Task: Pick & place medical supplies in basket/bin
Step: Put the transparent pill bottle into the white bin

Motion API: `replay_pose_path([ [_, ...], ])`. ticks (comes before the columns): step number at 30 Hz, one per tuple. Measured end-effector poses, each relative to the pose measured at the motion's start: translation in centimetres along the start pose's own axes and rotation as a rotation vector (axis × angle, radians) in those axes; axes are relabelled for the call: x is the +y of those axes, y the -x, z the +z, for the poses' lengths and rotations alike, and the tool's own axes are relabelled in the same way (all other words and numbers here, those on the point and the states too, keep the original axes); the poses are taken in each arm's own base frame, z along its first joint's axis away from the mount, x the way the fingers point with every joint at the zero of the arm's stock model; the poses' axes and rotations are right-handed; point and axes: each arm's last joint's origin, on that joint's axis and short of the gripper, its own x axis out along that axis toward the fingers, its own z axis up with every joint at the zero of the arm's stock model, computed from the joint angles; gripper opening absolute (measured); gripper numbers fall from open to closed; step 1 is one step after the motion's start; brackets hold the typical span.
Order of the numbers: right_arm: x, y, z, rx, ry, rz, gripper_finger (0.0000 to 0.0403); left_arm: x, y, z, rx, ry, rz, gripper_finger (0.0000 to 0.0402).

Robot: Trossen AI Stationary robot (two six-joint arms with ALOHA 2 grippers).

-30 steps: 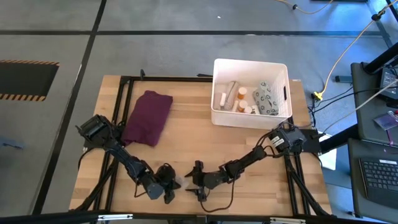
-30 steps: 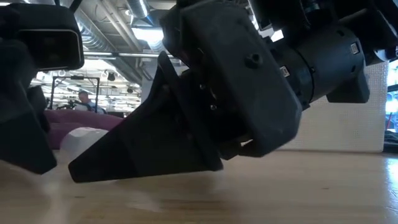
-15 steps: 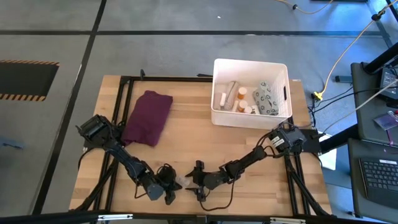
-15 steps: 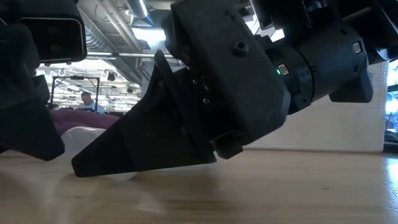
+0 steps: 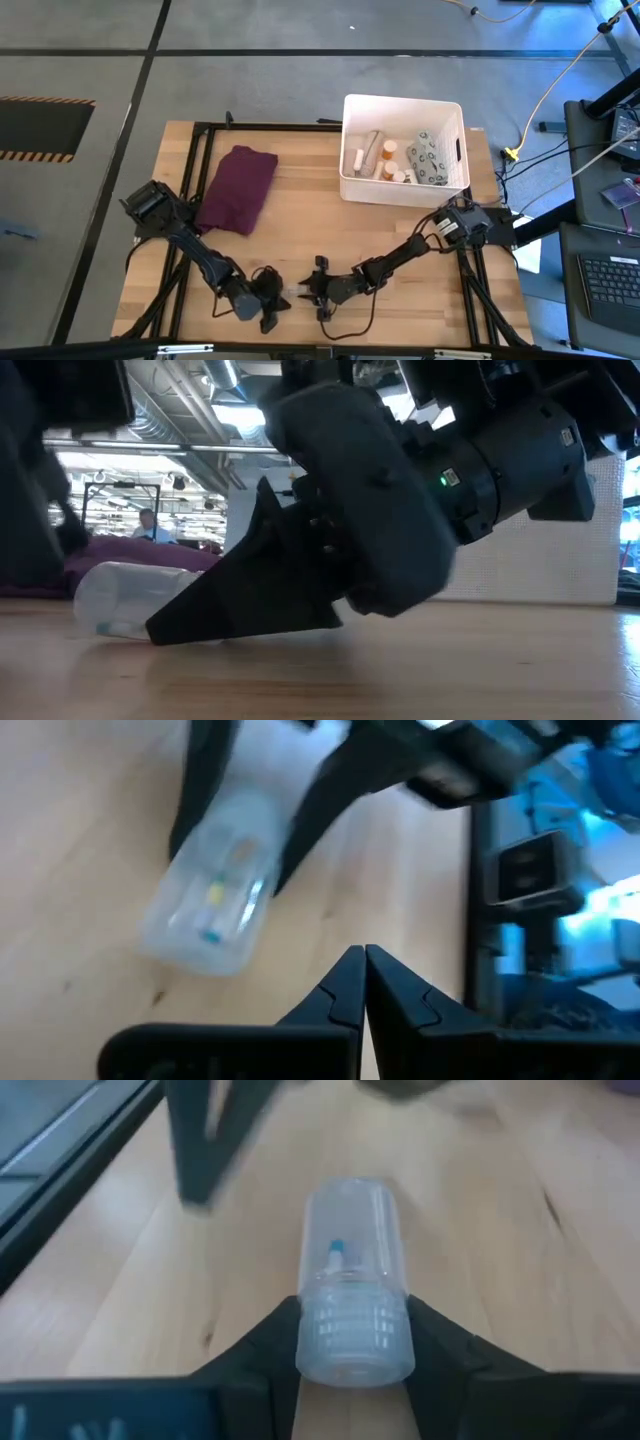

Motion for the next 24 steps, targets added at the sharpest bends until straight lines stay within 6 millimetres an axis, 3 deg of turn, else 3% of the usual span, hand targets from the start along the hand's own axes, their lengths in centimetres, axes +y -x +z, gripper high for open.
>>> replay_pose_path([
  [6, -0.2, 2.1, 2.4, 0.101, 0.116, -0.005, 0.0133, -1.8, 3.0, 2.5, -0.04, -0.146, -0.096, 0.0001],
  [11, -1.7, 6.0, 7.7, 0.125, 0.202, -0.044, 0.0138, -1.9, 5.9, 5.3, -0.149, -0.329, -0.021, 0.0005],
  [17, -4.6, 13.9, 14.9, 0.147, 0.217, -0.096, 0.0137, -0.9, 8.4, 8.4, -0.283, -0.55, 0.177, 0.0001],
  [24, -11.1, 24.0, 22.4, 0.161, -0.016, -0.267, 0.0139, 0.7, 9.2, 10.8, -0.319, -0.736, 0.361, 0.0007],
])
